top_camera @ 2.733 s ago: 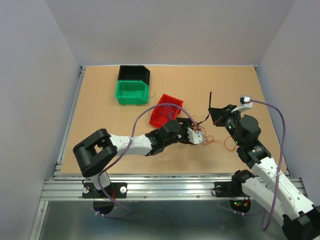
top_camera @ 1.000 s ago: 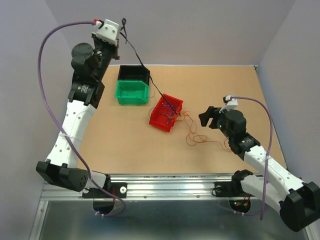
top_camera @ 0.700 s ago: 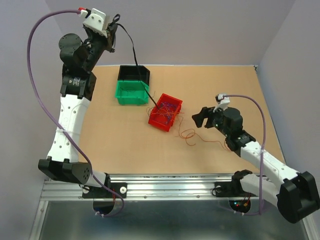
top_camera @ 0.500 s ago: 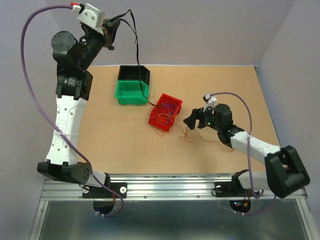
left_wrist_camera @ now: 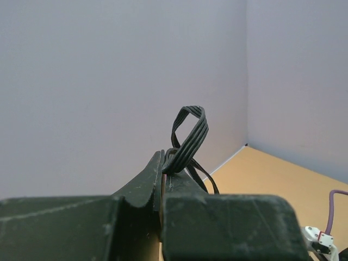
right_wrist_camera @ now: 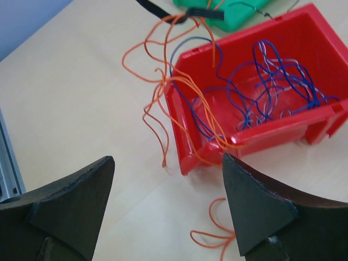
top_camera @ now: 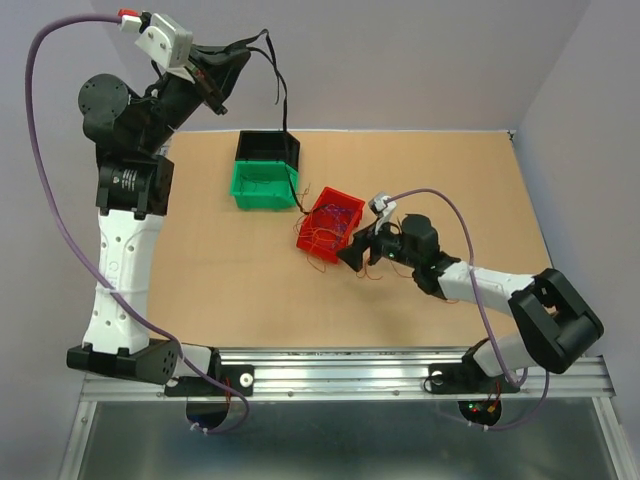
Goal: Untangle the cables
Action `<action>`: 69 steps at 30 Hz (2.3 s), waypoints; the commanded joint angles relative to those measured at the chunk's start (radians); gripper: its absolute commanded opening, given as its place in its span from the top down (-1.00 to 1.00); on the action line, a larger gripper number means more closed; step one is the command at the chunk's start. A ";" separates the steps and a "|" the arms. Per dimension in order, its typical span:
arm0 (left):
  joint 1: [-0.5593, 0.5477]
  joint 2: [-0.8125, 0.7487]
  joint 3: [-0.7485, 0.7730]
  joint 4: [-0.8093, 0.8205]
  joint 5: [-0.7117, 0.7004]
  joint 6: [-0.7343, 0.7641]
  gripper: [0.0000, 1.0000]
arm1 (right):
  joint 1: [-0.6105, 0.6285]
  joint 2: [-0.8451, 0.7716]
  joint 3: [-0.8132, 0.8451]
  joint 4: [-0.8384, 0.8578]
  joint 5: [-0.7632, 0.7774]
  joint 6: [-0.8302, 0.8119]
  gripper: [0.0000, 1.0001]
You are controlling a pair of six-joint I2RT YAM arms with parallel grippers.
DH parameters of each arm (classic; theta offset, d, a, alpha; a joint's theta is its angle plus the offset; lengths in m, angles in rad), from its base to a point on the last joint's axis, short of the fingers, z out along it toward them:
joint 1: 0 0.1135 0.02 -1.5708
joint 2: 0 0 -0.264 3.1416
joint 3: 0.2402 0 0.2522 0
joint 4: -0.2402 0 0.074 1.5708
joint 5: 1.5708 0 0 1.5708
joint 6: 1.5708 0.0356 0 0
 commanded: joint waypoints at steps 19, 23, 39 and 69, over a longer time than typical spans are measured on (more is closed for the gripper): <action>-0.013 -0.135 -0.023 0.055 0.106 -0.096 1.00 | 0.307 0.355 0.356 0.156 0.466 -0.281 -0.13; -0.013 -0.143 0.013 0.028 0.076 -0.093 1.00 | 0.314 0.331 0.307 0.150 0.510 -0.278 0.94; 0.044 -0.083 -0.062 -0.020 -0.448 0.128 1.00 | 0.314 -0.528 -0.021 -0.258 0.880 -0.082 0.99; 0.075 -0.063 -0.216 0.161 -0.338 0.151 1.00 | 0.313 -0.349 0.078 -0.383 0.768 -0.087 -0.50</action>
